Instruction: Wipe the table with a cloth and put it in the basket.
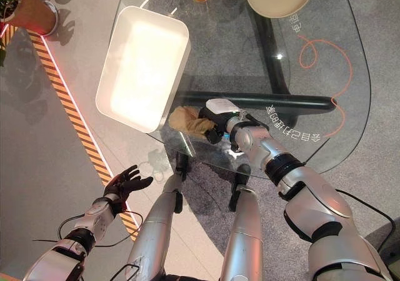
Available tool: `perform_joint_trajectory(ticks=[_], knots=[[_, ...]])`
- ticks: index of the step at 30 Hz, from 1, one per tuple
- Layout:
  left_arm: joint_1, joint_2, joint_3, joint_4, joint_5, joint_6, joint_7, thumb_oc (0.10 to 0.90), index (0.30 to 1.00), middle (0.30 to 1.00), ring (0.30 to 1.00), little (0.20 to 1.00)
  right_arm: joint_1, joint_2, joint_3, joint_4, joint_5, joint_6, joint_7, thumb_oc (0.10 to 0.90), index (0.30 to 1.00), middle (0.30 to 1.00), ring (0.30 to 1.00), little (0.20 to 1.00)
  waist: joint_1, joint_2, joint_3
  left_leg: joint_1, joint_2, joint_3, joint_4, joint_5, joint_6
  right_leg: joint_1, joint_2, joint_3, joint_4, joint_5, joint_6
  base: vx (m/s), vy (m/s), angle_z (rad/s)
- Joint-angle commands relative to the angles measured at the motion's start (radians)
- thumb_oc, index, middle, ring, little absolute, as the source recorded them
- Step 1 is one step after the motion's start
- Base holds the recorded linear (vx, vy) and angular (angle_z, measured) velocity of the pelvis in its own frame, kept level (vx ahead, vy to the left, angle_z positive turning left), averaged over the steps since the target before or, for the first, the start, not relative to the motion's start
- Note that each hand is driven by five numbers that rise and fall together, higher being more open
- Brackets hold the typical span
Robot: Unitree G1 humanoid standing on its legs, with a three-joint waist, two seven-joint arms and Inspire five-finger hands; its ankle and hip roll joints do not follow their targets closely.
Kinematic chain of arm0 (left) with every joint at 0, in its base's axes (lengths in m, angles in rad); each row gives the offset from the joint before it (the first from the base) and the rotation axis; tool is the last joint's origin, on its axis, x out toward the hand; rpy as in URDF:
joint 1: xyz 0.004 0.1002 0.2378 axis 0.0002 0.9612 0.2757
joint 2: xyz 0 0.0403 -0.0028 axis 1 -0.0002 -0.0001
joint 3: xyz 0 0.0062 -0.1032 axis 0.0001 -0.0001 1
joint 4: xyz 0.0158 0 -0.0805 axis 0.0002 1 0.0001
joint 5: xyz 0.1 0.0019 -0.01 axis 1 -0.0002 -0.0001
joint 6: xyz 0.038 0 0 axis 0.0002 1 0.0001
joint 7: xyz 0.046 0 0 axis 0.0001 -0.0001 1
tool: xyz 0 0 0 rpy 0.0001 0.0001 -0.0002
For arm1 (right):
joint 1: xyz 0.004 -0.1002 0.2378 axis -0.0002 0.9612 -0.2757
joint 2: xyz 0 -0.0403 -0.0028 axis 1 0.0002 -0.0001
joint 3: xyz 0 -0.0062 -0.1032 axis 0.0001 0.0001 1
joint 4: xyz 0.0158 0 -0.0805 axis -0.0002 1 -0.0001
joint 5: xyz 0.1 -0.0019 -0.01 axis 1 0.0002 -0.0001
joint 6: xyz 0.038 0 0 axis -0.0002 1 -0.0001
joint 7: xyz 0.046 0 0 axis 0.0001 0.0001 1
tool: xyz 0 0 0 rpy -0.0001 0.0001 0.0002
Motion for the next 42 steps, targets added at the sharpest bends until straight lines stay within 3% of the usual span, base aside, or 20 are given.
perform_joint_trajectory(ticks=[1,12,23,29,34,42], knots=[[0.007,0.063,0.016,0.028,0.017,-0.021,0.003,0.800,0.900,0.900,0.900,0.900,0.036,0.068,0.034,-0.132,0.004,-0.112,0.060,0.100,0.300,0.300,0.300,0.200,0.000,-0.039,-0.012,-0.027,-0.075,0.013,0.111,-0.118,0.049,0.048,-0.021,-0.090,-0.215,0.143,0.033,0.00,0.000,0.00],[0.003,0.068,0.022,0.036,0.017,-0.017,-0.007,0.800,0.900,0.900,0.900,0.900,0.042,0.064,0.039,-0.122,-0.021,-0.106,0.083,0.100,0.300,0.300,0.300,0.200,-0.001,-0.038,-0.012,-0.026,-0.074,0.012,0.110,-0.116,0.048,0.048,-0.023,-0.089,-0.215,0.146,0.035,0.00,0.000,0.00],[-0.001,0.077,0.025,0.036,0.013,-0.012,-0.007,0.800,0.900,0.900,0.900,0.900,0.029,0.028,-0.032,-0.039,0.020,-0.051,-0.072,0.100,0.300,0.300,0.300,0.200,0.000,-0.037,-0.012,-0.032,-0.071,0.014,0.115,-0.117,0.052,0.043,-0.024,-0.088,-0.207,0.148,0.036,0.00,0.000,0.00],[0.005,0.085,0.025,0.033,0.009,-0.010,-0.012,0.800,0.900,0.900,0.900,0.900,0.001,-0.003,-0.114,0.045,0.096,-0.008,-0.231,0.100,0.300,0.300,0.300,0.200,0.001,-0.035,-0.012,-0.034,-0.065,0.015,0.120,-0.119,0.056,0.039,-0.022,-0.087,-0.199,0.150,0.035,0.00,0.000,0.00],[0.029,0.075,0.022,0.025,0.000,-0.029,0.004,0.800,0.900,0.900,0.900,0.900,-0.006,-0.031,-0.258,0.136,0.197,0.045,-0.480,0.100,0.300,0.300,0.300,0.200,-0.003,-0.033,-0.012,-0.040,-0.057,0.018,0.124,-0.122,0.060,0.031,-0.016,-0.082,-0.190,0.151,0.036,0.00,0.002,0.01],[0.035,0.070,0.019,0.012,-0.022,-0.036,0.016,0.800,0.900,0.900,0.900,0.900,0.006,-0.075,-0.367,0.214,0.225,0.063,-0.633,0.100,0.300,0.300,0.300,0.200,-0.013,-0.032,-0.012,-0.055,-0.057,0.018,0.133,-0.131,0.070,0.015,-0.011,-0.076,-0.183,0.151,0.035,0.00,0.000,0.00]])
